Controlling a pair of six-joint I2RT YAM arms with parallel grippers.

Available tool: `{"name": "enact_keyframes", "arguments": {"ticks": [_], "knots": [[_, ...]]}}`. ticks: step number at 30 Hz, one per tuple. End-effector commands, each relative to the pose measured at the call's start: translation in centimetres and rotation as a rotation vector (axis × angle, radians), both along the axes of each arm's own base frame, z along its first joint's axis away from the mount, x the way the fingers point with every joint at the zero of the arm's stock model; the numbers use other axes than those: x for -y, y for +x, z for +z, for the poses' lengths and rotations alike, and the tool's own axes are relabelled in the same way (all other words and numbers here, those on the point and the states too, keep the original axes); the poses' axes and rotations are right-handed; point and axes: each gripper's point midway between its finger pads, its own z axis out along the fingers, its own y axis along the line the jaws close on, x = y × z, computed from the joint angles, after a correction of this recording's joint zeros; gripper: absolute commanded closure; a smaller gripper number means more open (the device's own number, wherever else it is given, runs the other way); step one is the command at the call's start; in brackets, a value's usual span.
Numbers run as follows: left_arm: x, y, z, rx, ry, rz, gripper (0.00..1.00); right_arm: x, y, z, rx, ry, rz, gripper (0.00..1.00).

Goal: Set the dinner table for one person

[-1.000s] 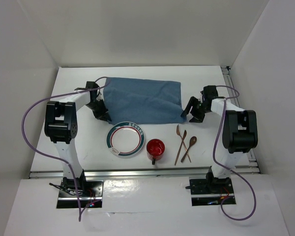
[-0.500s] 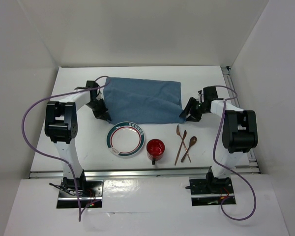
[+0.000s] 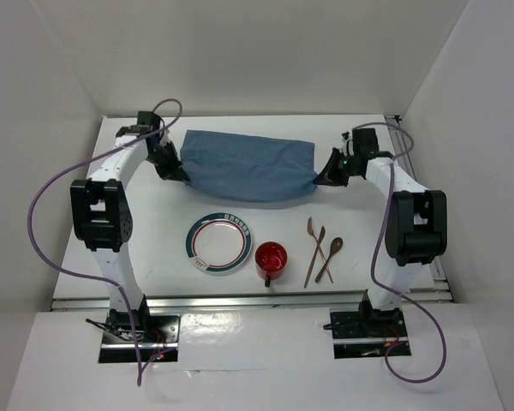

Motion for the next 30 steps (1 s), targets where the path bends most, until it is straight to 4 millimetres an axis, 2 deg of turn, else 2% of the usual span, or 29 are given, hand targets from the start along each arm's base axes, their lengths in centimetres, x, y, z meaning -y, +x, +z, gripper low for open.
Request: {"name": "enact_keyframes", "arguments": {"ticks": [1, 4, 8, 9, 13, 14, 16, 17, 19, 21, 23, 24, 25, 28, 30], "knots": [[-0.7, 1.8, 7.9, 0.181, -0.012, -0.019, 1.00, 0.0, 2.4, 7.7, 0.185, -0.017, 0.001, 1.00], [-0.5, 2.3, 11.4, 0.254, -0.018, -0.024, 1.00, -0.1, 2.8, 9.9, 0.228, -0.014, 0.013, 1.00], [-0.8, 1.8, 14.7, 0.316, -0.020, -0.028, 1.00, -0.2, 2.5, 11.5, 0.260, -0.006, 0.019, 1.00], [-0.8, 1.6, 14.9, 0.315, -0.016, -0.037, 1.00, -0.2, 2.7, 12.0, 0.273, -0.006, 0.019, 1.00], [-1.0, 0.4, 20.4, 0.430, -0.015, -0.057, 1.00, 0.0, 1.5, 16.5, 0.343, -0.021, 0.018, 1.00], [-0.9, -0.3, 22.2, 0.470, -0.013, -0.058, 1.00, 0.1, 1.2, 17.4, 0.361, -0.027, 0.023, 1.00], [-1.3, -1.3, 24.1, 0.508, -0.003, -0.057, 1.00, 0.5, 0.3, 20.0, 0.410, -0.048, 0.001, 1.00], [-1.5, -2.1, 26.0, 0.557, -0.005, -0.054, 1.00, 0.7, -0.1, 20.9, 0.425, -0.054, -0.006, 1.00], [-1.8, -3.3, 27.3, 0.585, 0.000, -0.045, 1.00, 1.1, -1.1, 23.0, 0.466, -0.075, -0.018, 1.00], [-2.1, -4.8, 28.8, 0.626, 0.006, -0.037, 1.00, 1.3, -1.7, 24.3, 0.489, -0.084, -0.030, 1.00], [-2.1, -4.9, 29.0, 0.637, 0.007, -0.037, 1.00, 1.9, -2.1, 26.0, 0.527, -0.091, -0.049, 1.00], [-2.2, -4.9, 29.1, 0.638, 0.000, -0.036, 1.00, 1.9, -2.1, 26.1, 0.527, -0.091, -0.049, 1.00], [-2.2, -4.7, 29.3, 0.651, 0.002, -0.037, 1.00, 1.9, -2.1, 27.1, 0.551, -0.091, -0.050, 1.00], [-1.8, -2.9, 29.4, 0.673, -0.029, -0.052, 1.00, 2.4, -0.7, 27.4, 0.566, -0.087, -0.060, 1.00], [-1.3, -1.0, 29.1, 0.670, -0.074, -0.055, 1.00, 2.0, 1.0, 27.8, 0.581, -0.058, -0.052, 1.00]]}}
